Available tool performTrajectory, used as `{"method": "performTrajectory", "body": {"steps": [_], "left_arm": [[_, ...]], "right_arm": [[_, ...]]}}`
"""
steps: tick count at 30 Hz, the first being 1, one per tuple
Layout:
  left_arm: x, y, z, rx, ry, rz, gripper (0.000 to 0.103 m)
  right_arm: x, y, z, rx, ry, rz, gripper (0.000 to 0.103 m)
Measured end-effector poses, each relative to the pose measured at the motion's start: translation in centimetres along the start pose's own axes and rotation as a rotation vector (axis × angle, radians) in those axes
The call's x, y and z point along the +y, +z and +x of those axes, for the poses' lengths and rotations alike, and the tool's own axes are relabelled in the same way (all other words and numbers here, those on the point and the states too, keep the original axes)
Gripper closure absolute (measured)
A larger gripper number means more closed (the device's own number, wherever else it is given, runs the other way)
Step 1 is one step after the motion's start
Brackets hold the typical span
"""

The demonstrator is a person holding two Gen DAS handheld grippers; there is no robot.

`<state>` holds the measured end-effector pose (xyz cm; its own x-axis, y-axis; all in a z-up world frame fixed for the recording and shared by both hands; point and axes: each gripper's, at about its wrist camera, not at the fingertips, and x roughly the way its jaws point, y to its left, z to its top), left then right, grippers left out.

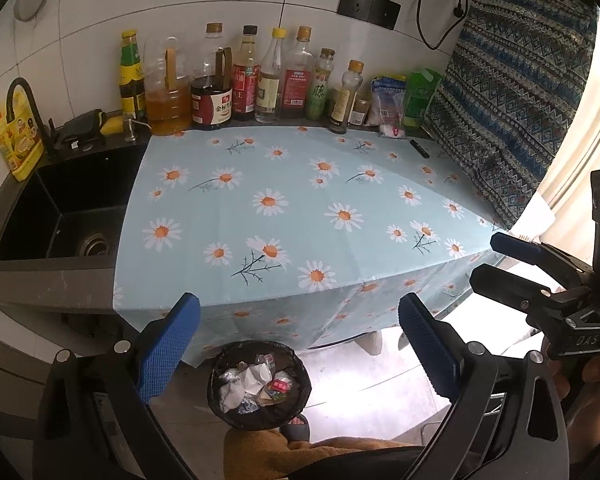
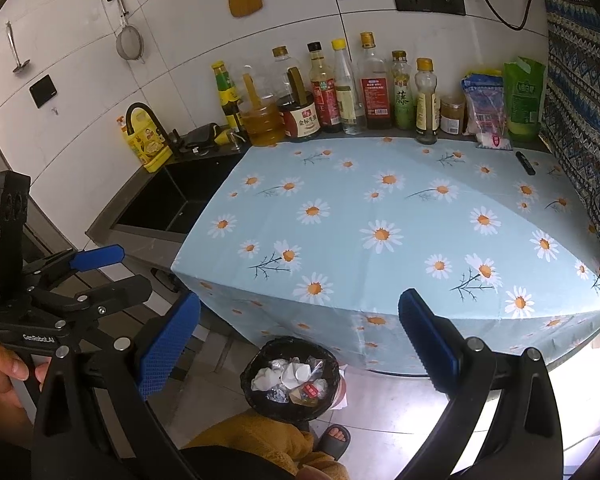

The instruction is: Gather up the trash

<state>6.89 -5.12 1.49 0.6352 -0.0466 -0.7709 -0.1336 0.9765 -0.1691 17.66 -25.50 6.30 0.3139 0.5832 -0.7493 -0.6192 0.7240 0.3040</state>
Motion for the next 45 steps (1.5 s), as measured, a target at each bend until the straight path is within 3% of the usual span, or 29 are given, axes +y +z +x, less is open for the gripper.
{"method": "performTrajectory", "body": {"steps": [45], "left_arm": [[-0.2, -0.4, -1.2, -0.018, 0.016, 0.017, 0.007]], "right_arm": [[2.1, 0.0, -0.6, -0.023, -0.008, -0.035, 0.005]]}}
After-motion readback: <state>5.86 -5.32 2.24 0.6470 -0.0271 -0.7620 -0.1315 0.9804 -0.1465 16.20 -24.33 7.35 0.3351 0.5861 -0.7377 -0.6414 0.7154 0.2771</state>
